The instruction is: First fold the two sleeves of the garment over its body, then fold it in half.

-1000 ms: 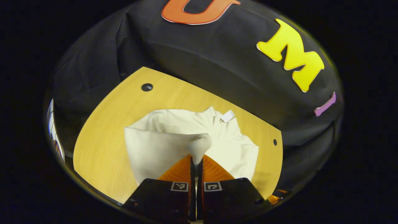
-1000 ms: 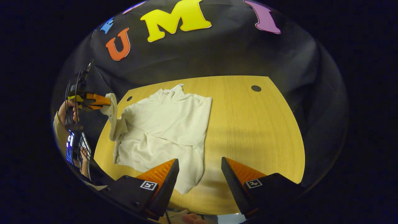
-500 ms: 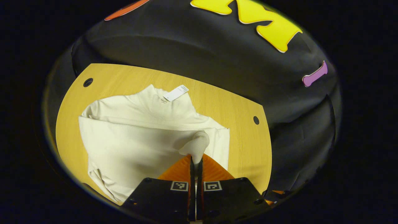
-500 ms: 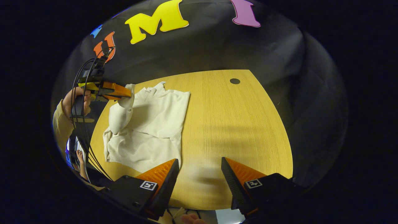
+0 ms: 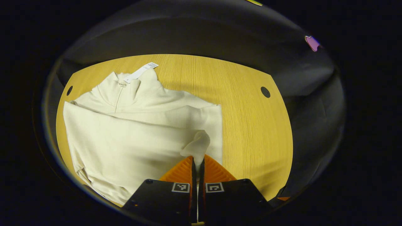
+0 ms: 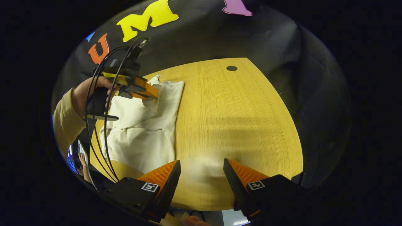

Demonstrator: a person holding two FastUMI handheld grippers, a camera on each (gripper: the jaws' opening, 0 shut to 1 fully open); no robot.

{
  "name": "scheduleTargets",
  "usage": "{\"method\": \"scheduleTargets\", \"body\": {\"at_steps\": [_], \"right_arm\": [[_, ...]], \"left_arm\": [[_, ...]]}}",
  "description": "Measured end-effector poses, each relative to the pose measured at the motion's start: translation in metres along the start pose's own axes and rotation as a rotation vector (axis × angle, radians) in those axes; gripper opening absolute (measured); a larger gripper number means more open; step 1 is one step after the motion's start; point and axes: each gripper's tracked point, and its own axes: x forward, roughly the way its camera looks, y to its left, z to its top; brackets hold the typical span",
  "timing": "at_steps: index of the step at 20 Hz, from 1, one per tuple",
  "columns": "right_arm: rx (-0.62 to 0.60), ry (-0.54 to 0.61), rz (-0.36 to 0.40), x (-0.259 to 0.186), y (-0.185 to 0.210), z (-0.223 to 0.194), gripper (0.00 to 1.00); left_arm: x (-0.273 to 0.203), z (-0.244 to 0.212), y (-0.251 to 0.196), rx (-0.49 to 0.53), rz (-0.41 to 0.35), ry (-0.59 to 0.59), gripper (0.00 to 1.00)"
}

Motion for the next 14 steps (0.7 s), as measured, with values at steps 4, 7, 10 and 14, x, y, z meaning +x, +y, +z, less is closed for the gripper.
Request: {"method": "scheduleTargets", "body": {"at_steps": [4, 7, 10, 14], "right_arm": [[0.028, 0.020, -0.006, 0.004, -0.005, -0.016, 0.87], [0.053, 0.027, -0.013, 0.004, -0.004, -0.023, 0.87], [0.070, 0.019, -0.035, 0.004, -0.001, -0.023, 0.87], [0.059, -0.006, -0.065, 0.007, 0.015, -0.019, 0.82]], "left_arm": [[0.001, -0.004, -0.010, 0.006, -0.011, 0.021, 0.07], [-0.005, -0.001, -0.014, -0.016, -0.045, -0.007, 0.20], [-0.016, -0.006, -0.003, -0.013, -0.034, -0.014, 0.69], [-0.044, -0.011, 0.025, -0.008, -0.007, -0.067, 0.84]]}}
